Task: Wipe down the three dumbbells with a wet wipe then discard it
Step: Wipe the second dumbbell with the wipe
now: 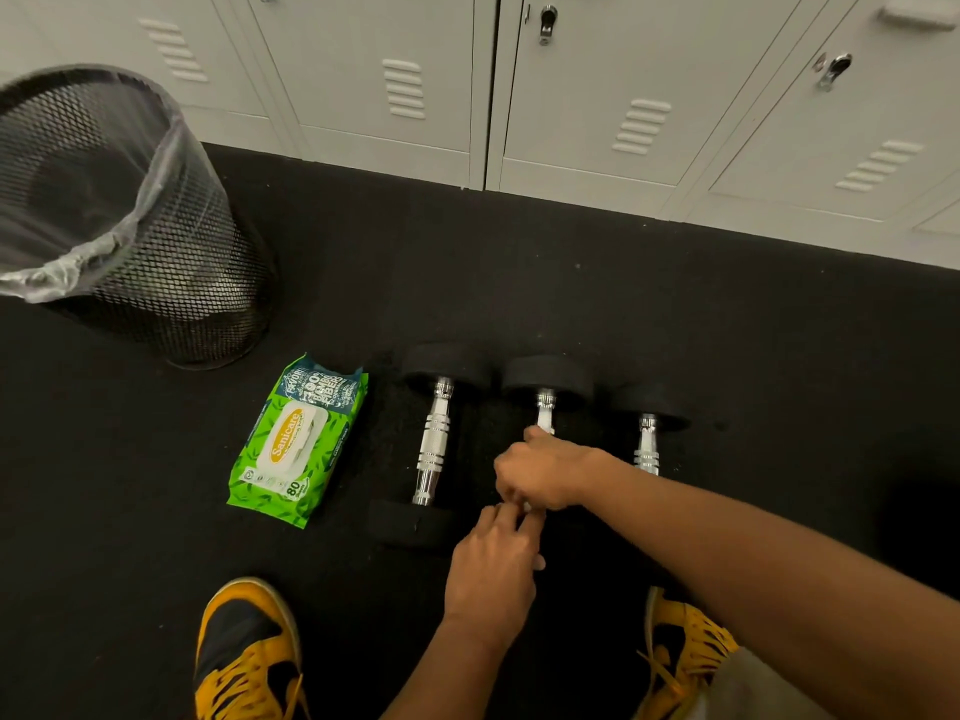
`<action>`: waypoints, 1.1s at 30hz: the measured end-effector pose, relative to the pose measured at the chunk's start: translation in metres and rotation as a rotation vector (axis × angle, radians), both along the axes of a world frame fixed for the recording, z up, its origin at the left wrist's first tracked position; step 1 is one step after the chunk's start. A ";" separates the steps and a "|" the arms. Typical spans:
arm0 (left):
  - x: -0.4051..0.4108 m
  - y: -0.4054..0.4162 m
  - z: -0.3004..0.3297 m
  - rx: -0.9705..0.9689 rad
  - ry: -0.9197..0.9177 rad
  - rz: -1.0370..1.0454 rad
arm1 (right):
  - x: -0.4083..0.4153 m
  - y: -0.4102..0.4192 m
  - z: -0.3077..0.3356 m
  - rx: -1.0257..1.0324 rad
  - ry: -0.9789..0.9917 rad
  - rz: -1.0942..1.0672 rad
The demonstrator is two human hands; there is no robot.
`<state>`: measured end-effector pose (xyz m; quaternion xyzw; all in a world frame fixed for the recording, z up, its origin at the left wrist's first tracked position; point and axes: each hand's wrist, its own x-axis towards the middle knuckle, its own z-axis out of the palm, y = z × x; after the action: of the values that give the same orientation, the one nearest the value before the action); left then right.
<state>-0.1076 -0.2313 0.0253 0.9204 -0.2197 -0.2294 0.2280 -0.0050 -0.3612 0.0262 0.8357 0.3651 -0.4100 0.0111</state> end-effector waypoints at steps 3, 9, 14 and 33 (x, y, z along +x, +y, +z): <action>-0.001 0.000 -0.002 -0.001 0.007 -0.002 | 0.007 0.008 0.001 -0.159 0.060 0.145; -0.001 0.002 -0.005 0.019 -0.054 -0.036 | 0.011 0.017 0.002 -0.271 0.071 0.176; -0.001 0.002 -0.010 0.041 -0.075 -0.042 | 0.004 0.014 -0.006 -0.285 -0.089 0.197; 0.001 0.003 -0.006 0.041 -0.082 -0.048 | 0.017 0.004 -0.016 -0.460 -0.460 0.127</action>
<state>-0.1068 -0.2287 0.0195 0.9279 -0.2463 -0.2013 0.1943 0.0118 -0.3567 0.0107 0.8574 0.3022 -0.2810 0.3074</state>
